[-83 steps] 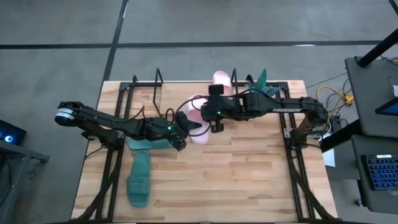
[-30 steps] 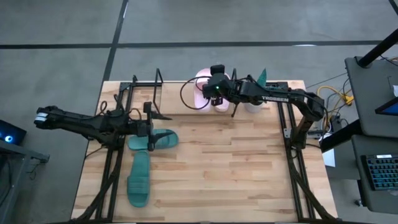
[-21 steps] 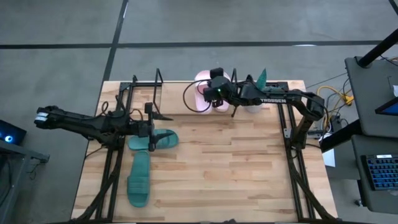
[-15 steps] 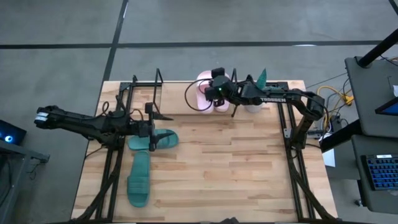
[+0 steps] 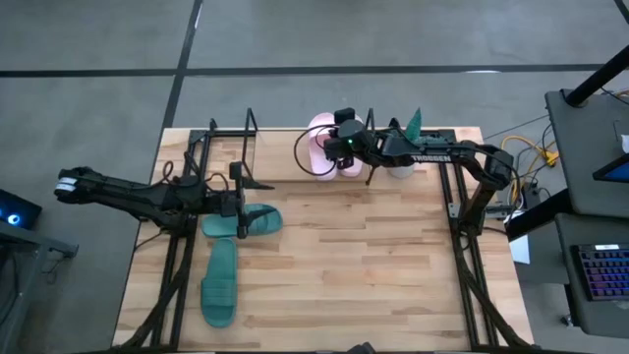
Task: Pick and place slides into the shelf
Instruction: Put the pink slipper on the shelf
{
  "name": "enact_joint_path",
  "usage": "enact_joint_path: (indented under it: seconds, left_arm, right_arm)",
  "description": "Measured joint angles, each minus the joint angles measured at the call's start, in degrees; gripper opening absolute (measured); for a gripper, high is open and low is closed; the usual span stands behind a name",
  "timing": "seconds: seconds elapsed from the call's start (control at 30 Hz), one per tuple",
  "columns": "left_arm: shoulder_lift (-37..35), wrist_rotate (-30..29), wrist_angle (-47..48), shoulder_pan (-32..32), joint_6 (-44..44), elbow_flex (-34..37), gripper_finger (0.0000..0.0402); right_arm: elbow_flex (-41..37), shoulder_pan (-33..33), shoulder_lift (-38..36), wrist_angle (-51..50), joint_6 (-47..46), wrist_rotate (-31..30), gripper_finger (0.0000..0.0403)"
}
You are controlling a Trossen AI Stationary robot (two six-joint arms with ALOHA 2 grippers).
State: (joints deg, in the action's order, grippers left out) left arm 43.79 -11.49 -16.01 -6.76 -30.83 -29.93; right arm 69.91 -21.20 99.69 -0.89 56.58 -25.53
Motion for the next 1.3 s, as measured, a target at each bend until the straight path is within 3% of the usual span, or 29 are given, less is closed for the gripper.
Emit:
enact_joint_path:
  seconds: [0.43,0.8,1.3]
  left_arm:
    - [-0.3,-1.2,0.0,0.0,0.0,1.1,0.024]
    - [-0.1,-1.2,-0.1,0.0,0.0,1.3,0.024]
    - [0.1,-1.2,0.0,0.0,0.0,1.3,0.024]
  right_arm:
    - [-0.1,-0.6,6.8,4.4,2.4,-2.7,0.0009]
    - [-0.1,-1.2,7.7,3.9,2.5,-2.7,0.0012]
    - [0.6,-1.2,7.7,1.0,-4.4,-3.1,0.0115]
